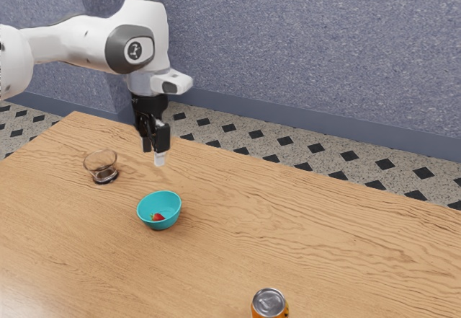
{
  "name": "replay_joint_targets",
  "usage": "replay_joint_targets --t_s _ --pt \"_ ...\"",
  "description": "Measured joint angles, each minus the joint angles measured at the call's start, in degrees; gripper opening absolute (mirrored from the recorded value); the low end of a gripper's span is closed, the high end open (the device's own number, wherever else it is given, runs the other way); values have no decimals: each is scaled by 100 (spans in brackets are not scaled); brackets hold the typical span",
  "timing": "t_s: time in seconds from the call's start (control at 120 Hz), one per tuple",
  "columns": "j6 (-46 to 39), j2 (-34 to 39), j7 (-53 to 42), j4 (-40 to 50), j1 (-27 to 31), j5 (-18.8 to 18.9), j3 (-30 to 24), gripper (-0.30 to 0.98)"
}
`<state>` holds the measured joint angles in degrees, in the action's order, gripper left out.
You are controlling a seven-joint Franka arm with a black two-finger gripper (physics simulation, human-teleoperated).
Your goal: Take strawberry from the bowl
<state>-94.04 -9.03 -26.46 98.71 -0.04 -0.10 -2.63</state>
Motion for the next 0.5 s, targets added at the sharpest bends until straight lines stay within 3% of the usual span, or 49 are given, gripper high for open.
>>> replay_joint_targets --t_s 0.233,0.358,0.5 --pt "123 -359 -1827 118 7 303 -232 38" --pt "-193 73 -2610 943 19 340 -245 36" --pt "-521 116 -3475 1137 158 448 -240 36"
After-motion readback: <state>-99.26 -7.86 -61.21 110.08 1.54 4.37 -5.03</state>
